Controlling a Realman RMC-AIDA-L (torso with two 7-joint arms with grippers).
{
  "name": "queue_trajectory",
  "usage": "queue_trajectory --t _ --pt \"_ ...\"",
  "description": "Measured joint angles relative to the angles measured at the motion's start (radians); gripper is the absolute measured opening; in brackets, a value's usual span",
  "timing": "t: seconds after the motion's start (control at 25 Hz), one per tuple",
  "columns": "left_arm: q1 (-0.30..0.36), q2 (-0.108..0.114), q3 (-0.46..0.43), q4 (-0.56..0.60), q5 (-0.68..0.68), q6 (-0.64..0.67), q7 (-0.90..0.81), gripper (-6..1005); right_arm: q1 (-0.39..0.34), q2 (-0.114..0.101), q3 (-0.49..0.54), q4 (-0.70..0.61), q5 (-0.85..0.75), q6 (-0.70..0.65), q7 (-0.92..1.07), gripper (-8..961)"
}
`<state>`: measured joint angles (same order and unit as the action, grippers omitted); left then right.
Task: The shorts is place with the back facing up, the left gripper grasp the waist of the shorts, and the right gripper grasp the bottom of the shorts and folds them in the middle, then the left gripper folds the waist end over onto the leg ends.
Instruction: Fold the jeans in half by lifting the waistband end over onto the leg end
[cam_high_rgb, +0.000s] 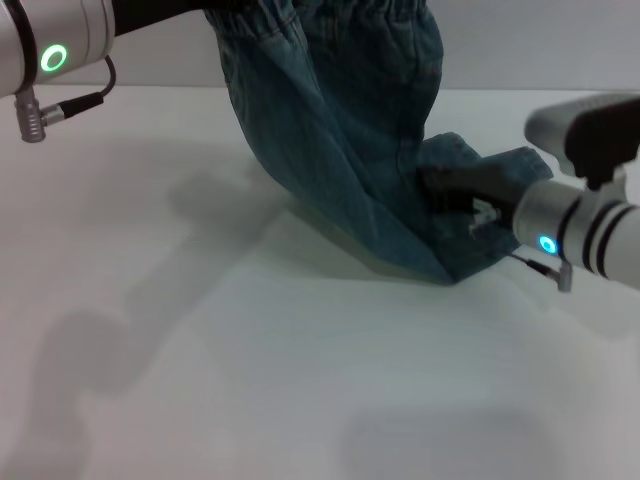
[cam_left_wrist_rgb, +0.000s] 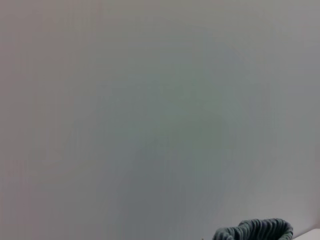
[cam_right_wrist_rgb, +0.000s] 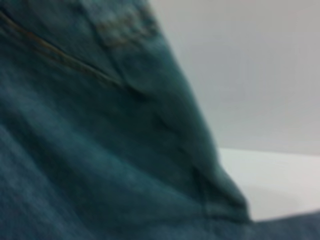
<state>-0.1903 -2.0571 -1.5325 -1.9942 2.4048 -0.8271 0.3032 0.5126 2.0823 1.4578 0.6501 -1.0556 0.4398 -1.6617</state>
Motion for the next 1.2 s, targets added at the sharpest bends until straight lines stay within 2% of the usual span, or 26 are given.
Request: queue_trajectory --t 0.16,0.28,0.64,0.76,0.96,1.2 --pt "0.001 0.0 0.0 0.003 0.0 0.004 0.001 106 -0.085 -0.005 0.026 0.04 0.013 0.022 0.008 0" --pt "0.0 0.0 0.001 0.005 0.001 0.005 0.002 105 -0.112 -0.005 0.071 0.043 0.018 0.007 -0.021 -1" --pt "-0.001 0.0 0.011 0.004 -0.014 0.006 0.012 105 -0.1 0.0 0.218 0.024 0.048 -0.008 -0.13 -1" --pt "0.002 0.0 0.023 0.007 -0.033 0.006 0.014 105 -0.094 0.0 0.217 0.024 0.125 -0.002 -0.196 -1" --pt "0.011 -0.001 0.074 0.009 -0.037 0.025 0.023 106 -0.052 0.001 0.207 0.017 0.149 0.004 -0.229 -1" --pt "0.011 -0.003 0.119 0.009 -0.046 0.041 0.024 105 0.022 0.002 0.121 0.011 0.182 0.005 -0.23 -1"
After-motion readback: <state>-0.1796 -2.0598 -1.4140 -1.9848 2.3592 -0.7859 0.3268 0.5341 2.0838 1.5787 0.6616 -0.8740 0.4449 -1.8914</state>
